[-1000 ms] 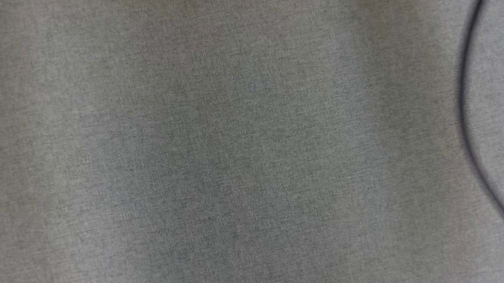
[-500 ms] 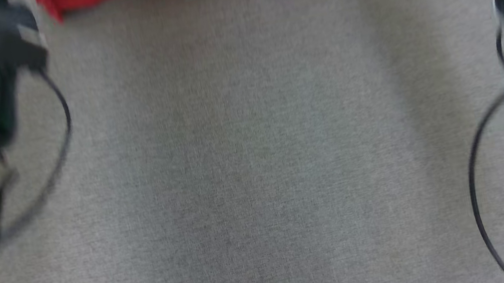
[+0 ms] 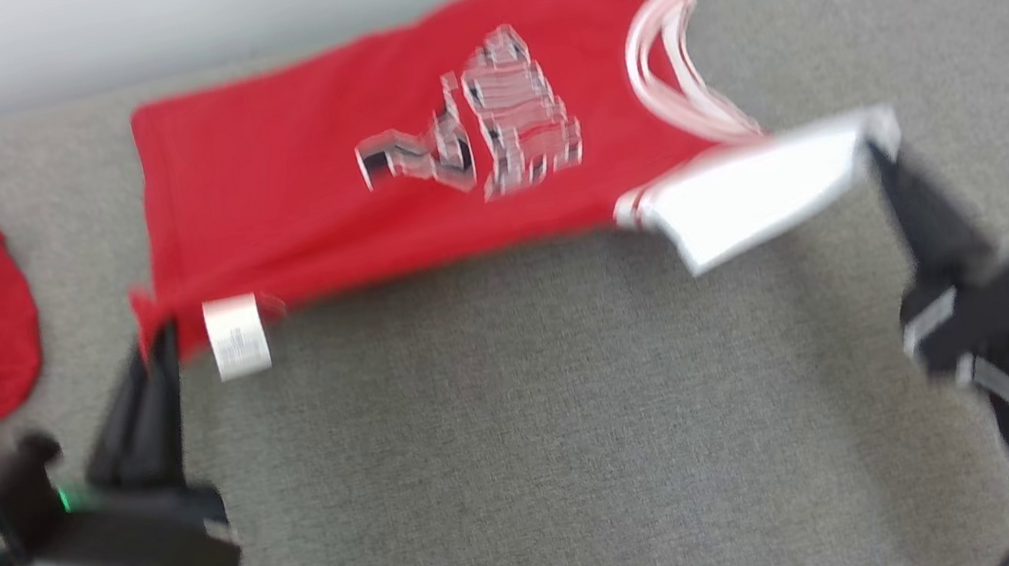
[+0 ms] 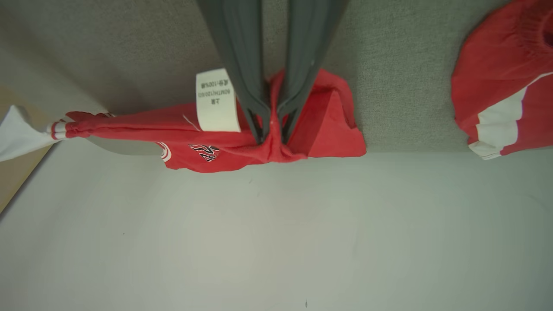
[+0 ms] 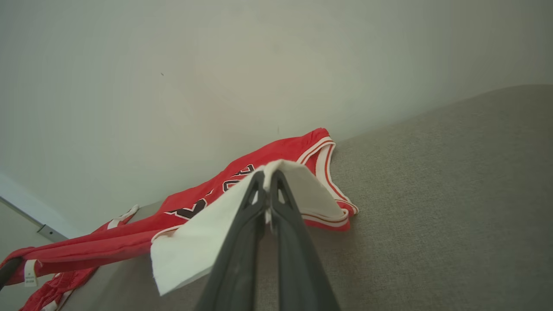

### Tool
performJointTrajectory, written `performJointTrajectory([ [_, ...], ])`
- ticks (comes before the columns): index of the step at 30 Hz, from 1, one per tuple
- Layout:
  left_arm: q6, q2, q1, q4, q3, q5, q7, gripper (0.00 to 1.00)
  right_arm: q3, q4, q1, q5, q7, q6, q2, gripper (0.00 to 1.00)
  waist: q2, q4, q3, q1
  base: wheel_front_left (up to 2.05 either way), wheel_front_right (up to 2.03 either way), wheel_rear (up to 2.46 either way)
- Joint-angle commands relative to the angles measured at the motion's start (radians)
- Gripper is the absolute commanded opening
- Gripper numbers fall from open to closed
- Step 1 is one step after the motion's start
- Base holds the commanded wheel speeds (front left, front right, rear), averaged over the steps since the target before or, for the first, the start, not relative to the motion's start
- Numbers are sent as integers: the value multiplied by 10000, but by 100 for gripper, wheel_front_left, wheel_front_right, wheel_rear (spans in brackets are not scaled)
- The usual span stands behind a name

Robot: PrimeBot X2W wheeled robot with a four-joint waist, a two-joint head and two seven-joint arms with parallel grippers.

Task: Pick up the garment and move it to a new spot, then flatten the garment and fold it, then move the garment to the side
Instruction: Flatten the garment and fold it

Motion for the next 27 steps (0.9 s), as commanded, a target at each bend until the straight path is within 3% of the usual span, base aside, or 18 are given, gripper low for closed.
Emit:
performJointTrajectory([
  [1,69,-66,418,-51,107,-31,-75,0,-32,-132,433,-117,105,4,103,0,1,83,-357,4,0,0,0],
  [5,276,-472,1736,-120,409,217,-79,0,-492,-405,1951,-332,442,4,389,0,1,151,-701,4,0,0,0],
  [9,149,-945,2877,126,830,434,-80,0,-706,-555,3230,-696,771,4,574,0,1,171,-959,4,0,0,0],
  [19,-417,-1943,4982,988,1952,1098,-84,0,-837,-912,5559,-1019,1740,4,968,0,1,110,-1519,4,0,0,0],
  [27,-827,-2227,5781,1591,2128,1886,-81,0,-789,-1168,6850,-993,2657,4,1074,0,1,266,-1846,4,0,0,0],
])
